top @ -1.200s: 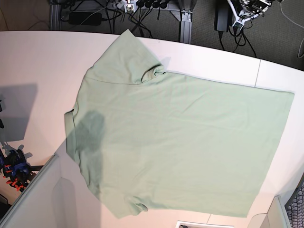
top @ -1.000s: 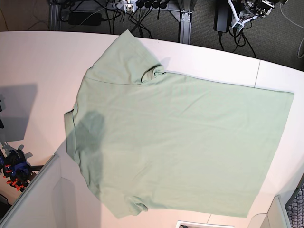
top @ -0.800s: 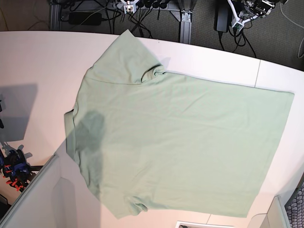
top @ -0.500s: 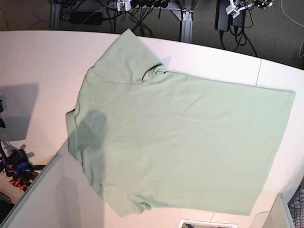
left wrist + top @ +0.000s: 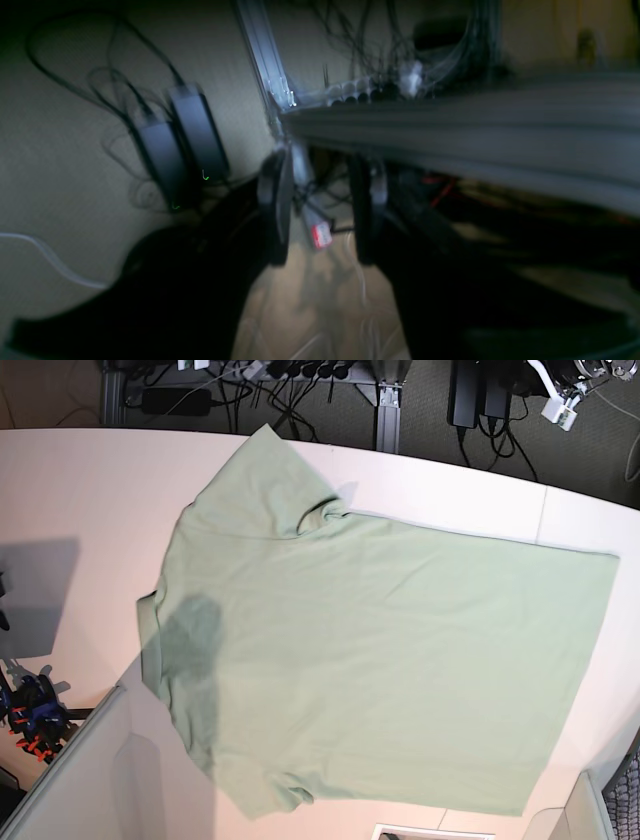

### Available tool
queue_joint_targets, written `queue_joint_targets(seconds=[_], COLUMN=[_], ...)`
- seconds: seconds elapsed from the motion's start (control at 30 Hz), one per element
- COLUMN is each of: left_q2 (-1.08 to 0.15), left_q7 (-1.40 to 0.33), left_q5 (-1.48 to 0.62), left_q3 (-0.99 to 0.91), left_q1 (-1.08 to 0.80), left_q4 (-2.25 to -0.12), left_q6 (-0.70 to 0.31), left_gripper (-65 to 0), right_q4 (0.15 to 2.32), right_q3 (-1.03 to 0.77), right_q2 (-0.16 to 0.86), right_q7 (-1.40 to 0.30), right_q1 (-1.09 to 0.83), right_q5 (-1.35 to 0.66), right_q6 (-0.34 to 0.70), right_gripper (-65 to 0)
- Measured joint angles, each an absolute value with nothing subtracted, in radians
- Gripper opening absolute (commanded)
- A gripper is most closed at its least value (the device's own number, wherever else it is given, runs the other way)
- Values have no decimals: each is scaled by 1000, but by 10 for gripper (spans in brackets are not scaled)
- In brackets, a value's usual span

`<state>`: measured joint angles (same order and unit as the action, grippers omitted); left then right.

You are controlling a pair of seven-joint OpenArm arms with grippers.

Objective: Fold the T-shirt properly
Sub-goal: 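Move both grippers toward the shirt's shoulder and hem corners, then grasp the shirt edge with the right gripper and the hem corner with the left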

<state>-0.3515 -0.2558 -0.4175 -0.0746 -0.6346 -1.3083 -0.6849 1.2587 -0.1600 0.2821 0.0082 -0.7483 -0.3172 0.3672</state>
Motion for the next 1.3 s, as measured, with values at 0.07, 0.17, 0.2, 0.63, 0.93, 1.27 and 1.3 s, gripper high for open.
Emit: queue_joint_targets(seconds=[0.07,0.17,0.2,0.63,0.93,1.27,1.3], left_q2=[-353,-358,-358,-406,-462,-518,-518], left_q7=[-248,-250,-260,-404,-412,-521,-580], left_q5=[-448,-487,-506,-728,-729,-780,-789], left_q3=[-128,-185,-206,-374,-373,-374,-374], left_q1=[-661,-691,-705,-781,-776,-767,-752], left_q4=[-1377,-1449,-1469,-1636,-1637,-1638,-1638], left_q6=[-686,-687,-686,-685,-686,-685,-686], left_gripper=[-422,-422,-422,-422,-380,-305,-305], right_q4=[1345,1462,1504,1888,1877,1829,1823], right_q3=[-166,-168,-167,-215,-284,-292,-292], right_q2=[282,277,276,204,38,-67,-67], right_q7=[7,-13,-29,-123,-224,-254,-257], right_q1=[-794,-847,-863,-883,-693,-654,-645], right_q5=[-317,-315,-318,-400,-418,-388,-389], right_q6=[368,372,374,328,186,109,109], right_gripper=[-347,-347,-347,-346,-346,-346,-346])
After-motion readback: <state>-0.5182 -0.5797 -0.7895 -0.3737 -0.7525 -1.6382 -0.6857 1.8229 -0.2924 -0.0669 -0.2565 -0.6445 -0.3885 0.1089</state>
